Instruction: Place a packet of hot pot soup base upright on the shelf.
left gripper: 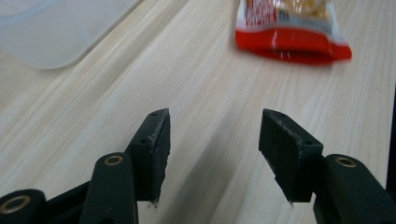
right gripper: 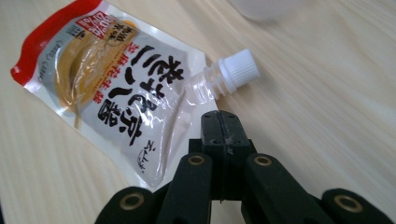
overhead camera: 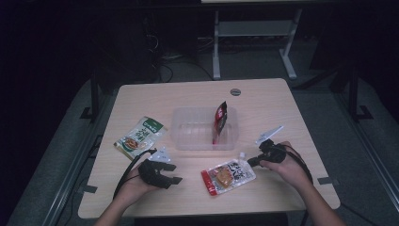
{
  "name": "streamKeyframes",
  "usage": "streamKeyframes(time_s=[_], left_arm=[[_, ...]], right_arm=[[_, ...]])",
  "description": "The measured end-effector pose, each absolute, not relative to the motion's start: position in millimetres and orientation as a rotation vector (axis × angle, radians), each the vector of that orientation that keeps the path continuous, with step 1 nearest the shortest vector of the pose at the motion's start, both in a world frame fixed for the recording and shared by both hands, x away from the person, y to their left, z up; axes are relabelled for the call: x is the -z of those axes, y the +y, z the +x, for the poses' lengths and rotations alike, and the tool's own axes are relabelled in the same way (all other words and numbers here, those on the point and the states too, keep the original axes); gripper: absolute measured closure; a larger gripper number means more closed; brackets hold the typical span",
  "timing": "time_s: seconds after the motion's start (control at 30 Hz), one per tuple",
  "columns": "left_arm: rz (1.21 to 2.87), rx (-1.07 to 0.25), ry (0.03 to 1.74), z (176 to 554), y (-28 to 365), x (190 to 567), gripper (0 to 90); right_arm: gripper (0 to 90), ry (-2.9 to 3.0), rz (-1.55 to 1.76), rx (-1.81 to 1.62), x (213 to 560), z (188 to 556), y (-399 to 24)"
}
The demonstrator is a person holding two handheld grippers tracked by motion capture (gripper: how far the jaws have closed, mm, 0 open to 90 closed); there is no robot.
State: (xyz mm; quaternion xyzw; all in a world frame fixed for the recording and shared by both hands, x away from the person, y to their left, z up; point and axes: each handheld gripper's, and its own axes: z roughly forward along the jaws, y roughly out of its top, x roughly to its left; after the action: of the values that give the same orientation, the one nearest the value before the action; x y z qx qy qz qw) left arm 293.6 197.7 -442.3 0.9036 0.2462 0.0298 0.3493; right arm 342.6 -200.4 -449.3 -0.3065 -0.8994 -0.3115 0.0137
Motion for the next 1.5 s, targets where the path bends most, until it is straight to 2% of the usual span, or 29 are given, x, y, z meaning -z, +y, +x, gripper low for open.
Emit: streamKeyframes(time_s=[0.1,0.23,0.47,0.53,0.77,0.93,1.5], left_arm=[[2.332,-0.087,0.628,292,199,439,46.8],[2.306,-0.070,0.608,287,195,433,55.7],[2.307,-0.022,0.561,279,174,424,84.4],[2.314,-0.003,0.553,280,166,423,89.5],[2.348,0.009,0.513,279,138,423,89.6],[2.345,0.024,0.563,286,118,427,89.5],[2.415,0.023,0.495,292,81,449,89.7]], right_arm=[[90.0,-2.814,-0.885,0.986,446,337,-181],[90.0,-2.835,-0.809,0.970,446,333,-157],[90.0,-2.810,-0.875,1.013,438,330,-165],[85.1,-2.800,-0.917,1.026,435,328,-170],[74.3,-2.781,-0.994,1.058,431,308,-187],[66.0,-2.777,-1.038,1.071,432,302,-190],[54.0,-2.751,-1.041,1.105,435,303,-190]])
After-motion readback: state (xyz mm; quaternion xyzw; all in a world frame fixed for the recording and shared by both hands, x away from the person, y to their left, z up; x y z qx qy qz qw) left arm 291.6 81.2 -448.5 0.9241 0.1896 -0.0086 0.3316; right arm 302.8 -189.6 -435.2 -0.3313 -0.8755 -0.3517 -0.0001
